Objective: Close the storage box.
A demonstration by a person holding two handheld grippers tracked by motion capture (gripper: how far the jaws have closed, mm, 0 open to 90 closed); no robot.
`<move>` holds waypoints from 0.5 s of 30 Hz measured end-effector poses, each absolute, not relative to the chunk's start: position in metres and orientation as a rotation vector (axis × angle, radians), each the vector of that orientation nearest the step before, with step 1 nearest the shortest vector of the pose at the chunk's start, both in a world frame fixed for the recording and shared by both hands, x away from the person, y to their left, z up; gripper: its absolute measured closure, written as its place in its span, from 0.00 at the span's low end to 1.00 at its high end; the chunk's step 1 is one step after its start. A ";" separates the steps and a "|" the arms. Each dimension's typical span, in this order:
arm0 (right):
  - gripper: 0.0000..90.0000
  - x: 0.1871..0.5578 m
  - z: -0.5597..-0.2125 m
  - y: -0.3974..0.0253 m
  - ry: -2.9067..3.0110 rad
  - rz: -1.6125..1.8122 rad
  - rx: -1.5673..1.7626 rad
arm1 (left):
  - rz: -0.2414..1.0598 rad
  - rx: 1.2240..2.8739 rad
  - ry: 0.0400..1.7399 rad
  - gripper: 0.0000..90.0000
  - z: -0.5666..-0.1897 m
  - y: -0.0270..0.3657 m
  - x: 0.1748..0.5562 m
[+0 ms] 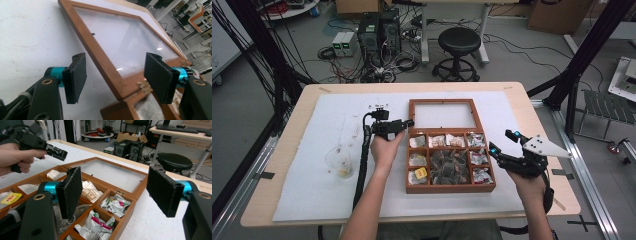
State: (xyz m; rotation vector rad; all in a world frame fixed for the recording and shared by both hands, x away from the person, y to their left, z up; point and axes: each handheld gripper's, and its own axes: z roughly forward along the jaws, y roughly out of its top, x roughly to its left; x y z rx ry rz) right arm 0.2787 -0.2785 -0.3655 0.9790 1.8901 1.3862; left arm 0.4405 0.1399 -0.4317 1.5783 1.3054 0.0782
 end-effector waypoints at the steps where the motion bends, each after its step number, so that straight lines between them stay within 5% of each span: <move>1: 0.33 0.279 -0.365 -0.279 1.888 1.388 0.977 | 0.052 1.566 1.304 0.38 -0.435 0.140 0.443; 11: 0.33 0.277 -0.364 -0.283 1.876 1.396 0.979 | -0.143 1.492 1.375 0.39 -0.461 0.138 0.462; 15: 0.33 0.277 -0.364 -0.285 1.875 1.396 0.981 | -0.237 1.463 1.341 0.48 -0.469 0.136 0.465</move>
